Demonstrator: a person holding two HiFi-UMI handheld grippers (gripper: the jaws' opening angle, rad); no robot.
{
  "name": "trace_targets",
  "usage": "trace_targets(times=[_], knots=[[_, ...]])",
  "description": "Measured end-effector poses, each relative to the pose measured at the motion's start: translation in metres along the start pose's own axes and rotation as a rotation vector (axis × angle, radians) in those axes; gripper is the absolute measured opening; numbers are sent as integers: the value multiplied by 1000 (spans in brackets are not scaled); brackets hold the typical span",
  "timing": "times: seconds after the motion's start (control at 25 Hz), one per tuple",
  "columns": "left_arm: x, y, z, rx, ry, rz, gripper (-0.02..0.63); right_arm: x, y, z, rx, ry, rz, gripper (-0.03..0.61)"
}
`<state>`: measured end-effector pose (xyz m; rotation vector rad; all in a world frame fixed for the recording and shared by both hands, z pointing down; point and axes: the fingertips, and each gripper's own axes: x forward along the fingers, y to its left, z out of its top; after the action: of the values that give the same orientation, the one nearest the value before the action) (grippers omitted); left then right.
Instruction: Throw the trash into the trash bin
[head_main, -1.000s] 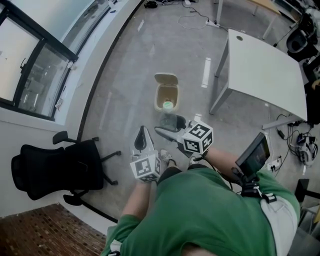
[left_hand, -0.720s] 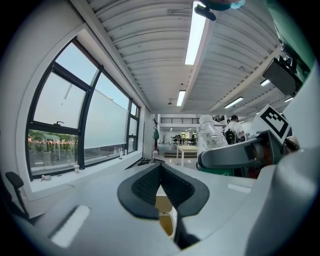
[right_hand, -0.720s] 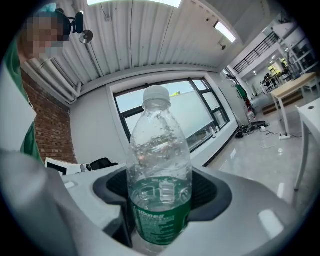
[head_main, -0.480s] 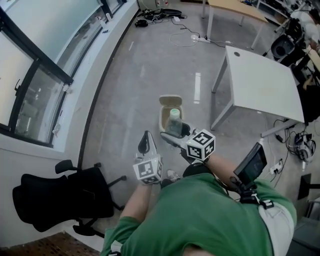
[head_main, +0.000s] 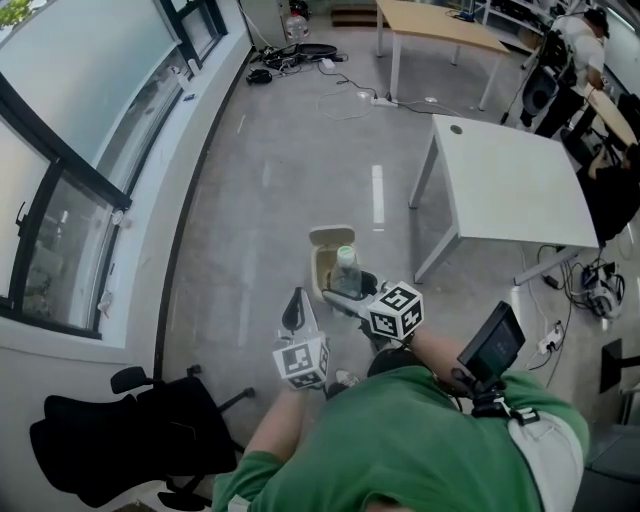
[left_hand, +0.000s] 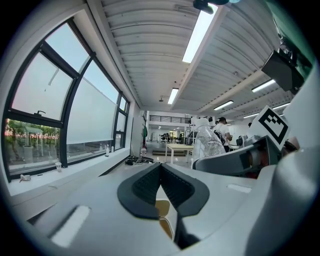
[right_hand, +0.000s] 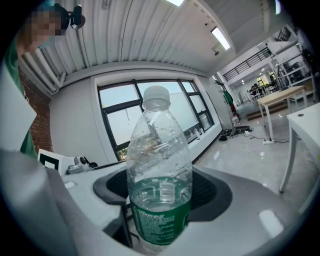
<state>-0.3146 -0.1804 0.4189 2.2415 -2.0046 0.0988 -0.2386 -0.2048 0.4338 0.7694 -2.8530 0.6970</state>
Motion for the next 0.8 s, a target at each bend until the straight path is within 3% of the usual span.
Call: trace_targets(times=[0.32,0.8], knots=[[52,3,-5,-6,42,44,6,24,-52,8,-28,62,14,328],[145,18,-68,25,225,142,6,94,-154,-14,2,178,97,328]])
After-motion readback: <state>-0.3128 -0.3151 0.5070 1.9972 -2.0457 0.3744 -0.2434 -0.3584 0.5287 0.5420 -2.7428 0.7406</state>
